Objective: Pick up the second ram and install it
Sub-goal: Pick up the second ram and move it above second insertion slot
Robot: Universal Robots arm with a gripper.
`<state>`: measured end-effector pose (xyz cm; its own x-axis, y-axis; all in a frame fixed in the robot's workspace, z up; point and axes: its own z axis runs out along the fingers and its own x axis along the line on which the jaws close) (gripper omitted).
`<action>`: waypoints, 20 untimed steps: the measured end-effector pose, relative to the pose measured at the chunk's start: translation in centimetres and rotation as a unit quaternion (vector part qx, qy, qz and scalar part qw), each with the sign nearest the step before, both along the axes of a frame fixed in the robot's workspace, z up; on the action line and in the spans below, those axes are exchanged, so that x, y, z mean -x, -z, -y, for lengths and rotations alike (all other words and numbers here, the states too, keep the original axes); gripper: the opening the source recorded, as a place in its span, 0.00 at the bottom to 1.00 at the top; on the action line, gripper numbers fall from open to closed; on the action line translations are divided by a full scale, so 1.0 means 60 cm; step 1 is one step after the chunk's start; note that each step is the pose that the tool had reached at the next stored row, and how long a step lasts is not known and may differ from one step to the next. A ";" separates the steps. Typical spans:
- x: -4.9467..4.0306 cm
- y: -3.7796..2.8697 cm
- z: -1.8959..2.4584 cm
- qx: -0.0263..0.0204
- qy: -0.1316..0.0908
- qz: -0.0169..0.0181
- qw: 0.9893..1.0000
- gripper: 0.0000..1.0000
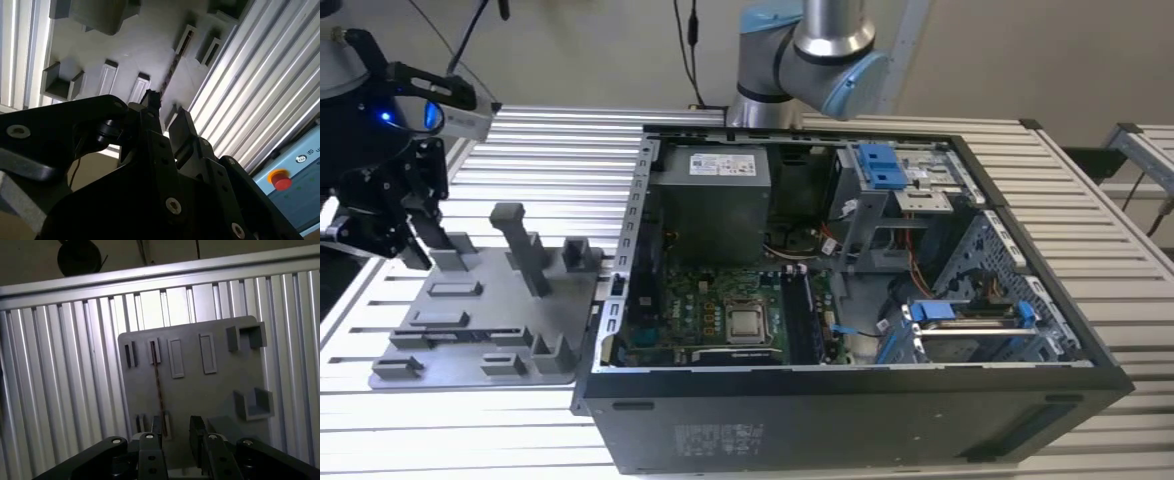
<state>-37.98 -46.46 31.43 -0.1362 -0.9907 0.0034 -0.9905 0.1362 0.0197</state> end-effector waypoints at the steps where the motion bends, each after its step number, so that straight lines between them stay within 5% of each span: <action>1: 0.000 0.001 0.0000 0.000 -0.002 0.000 1.000 0.36; 20: 0.000 0.019 0.0000 0.000 -0.036 0.000 0.999 0.36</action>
<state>-37.98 -46.46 30.31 -0.0640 -0.9979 0.0034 -0.9978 0.0641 0.0196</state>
